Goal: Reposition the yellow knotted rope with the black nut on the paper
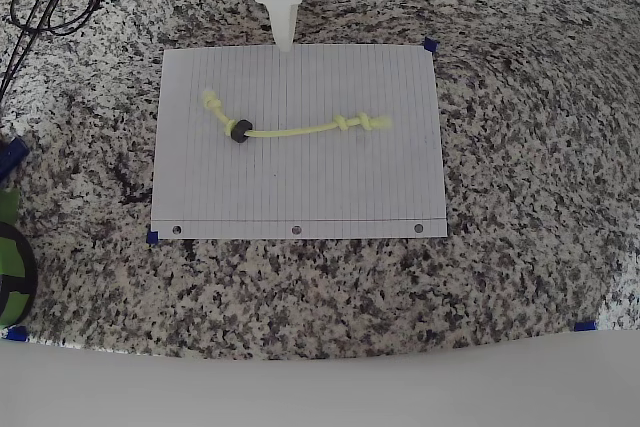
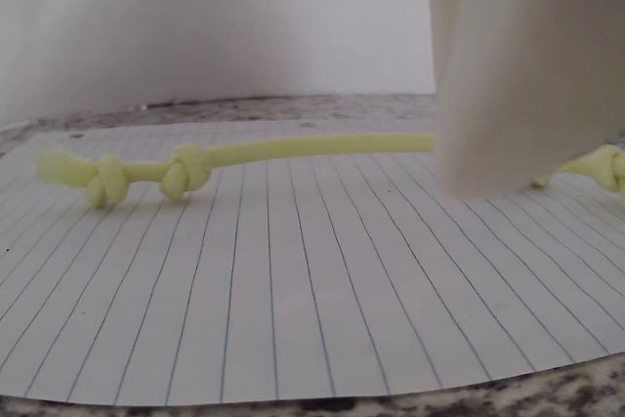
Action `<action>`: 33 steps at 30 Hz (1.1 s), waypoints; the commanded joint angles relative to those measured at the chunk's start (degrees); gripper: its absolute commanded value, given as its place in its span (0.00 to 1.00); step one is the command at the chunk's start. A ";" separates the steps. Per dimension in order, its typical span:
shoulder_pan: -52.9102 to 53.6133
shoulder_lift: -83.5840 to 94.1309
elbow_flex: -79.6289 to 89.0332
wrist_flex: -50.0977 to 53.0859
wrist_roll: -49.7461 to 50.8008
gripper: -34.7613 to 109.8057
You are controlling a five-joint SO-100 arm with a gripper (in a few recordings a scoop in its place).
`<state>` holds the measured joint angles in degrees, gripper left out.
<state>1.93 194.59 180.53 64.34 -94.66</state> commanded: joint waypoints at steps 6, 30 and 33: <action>-1.58 0.70 1.05 0.53 0.00 0.24; 1.23 0.79 0.70 2.46 0.44 0.24; 0.70 0.79 0.70 2.37 0.44 0.24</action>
<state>3.16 194.94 180.70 66.62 -94.66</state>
